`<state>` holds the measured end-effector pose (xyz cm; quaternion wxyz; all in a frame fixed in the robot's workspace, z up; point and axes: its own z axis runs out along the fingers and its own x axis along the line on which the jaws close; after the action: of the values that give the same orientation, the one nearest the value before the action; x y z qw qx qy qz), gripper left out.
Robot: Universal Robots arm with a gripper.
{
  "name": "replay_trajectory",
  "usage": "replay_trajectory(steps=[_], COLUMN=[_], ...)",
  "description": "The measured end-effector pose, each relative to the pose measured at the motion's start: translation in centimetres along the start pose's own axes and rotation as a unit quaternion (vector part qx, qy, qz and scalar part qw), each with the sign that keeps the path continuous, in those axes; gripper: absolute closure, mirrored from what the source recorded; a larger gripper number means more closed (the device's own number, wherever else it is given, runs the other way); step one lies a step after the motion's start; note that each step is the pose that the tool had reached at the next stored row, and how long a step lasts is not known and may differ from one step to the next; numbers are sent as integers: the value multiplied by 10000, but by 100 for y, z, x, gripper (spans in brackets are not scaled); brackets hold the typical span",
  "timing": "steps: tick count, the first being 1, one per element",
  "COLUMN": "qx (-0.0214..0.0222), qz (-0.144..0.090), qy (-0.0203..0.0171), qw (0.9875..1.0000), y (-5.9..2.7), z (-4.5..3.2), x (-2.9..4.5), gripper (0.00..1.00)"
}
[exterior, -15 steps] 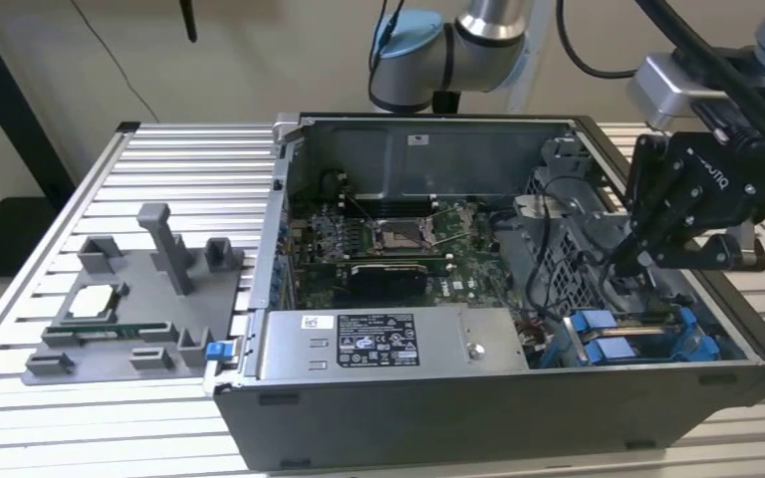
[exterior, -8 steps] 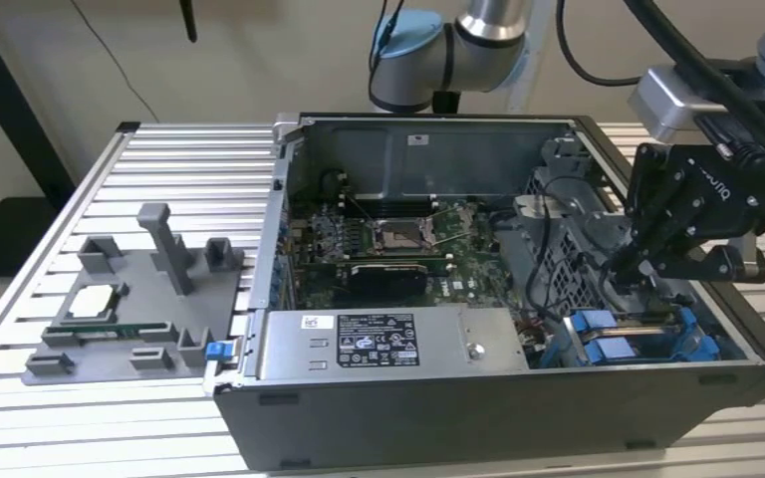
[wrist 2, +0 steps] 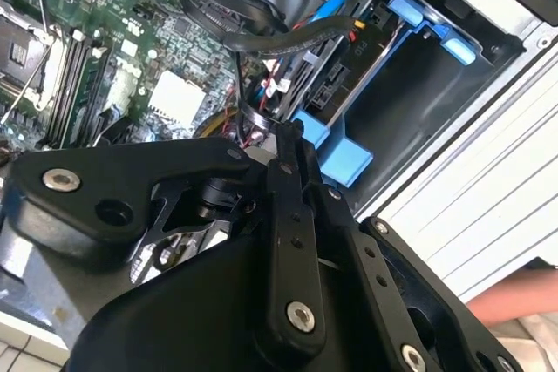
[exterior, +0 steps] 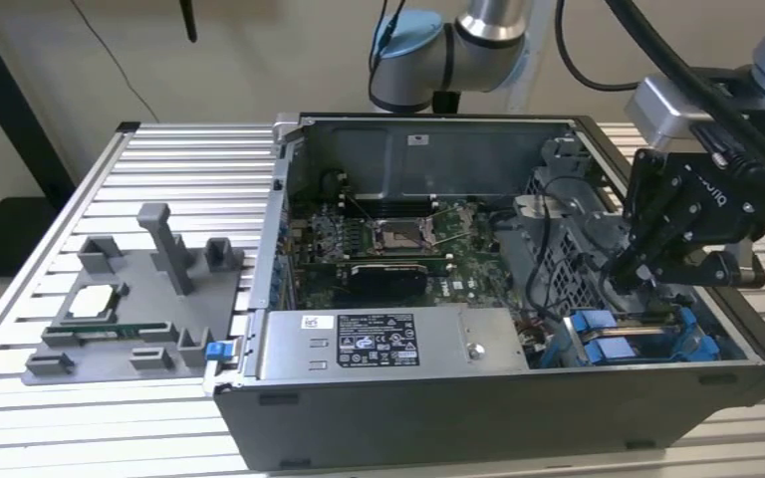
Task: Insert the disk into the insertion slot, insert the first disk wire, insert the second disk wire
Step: 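Insert the second disk wire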
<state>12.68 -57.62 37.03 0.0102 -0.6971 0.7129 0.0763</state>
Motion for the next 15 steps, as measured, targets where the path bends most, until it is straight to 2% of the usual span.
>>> replay_trajectory(steps=[6, 11, 15], qx=[16, 21, 70], qz=[-2, -9, -20], qy=[0, -4, 18], qw=[10000, 10000, 10000], y=[-12, -52, -59], z=[97, 127, 157], x=[54, 82, 86], gripper=[100, 100, 100])
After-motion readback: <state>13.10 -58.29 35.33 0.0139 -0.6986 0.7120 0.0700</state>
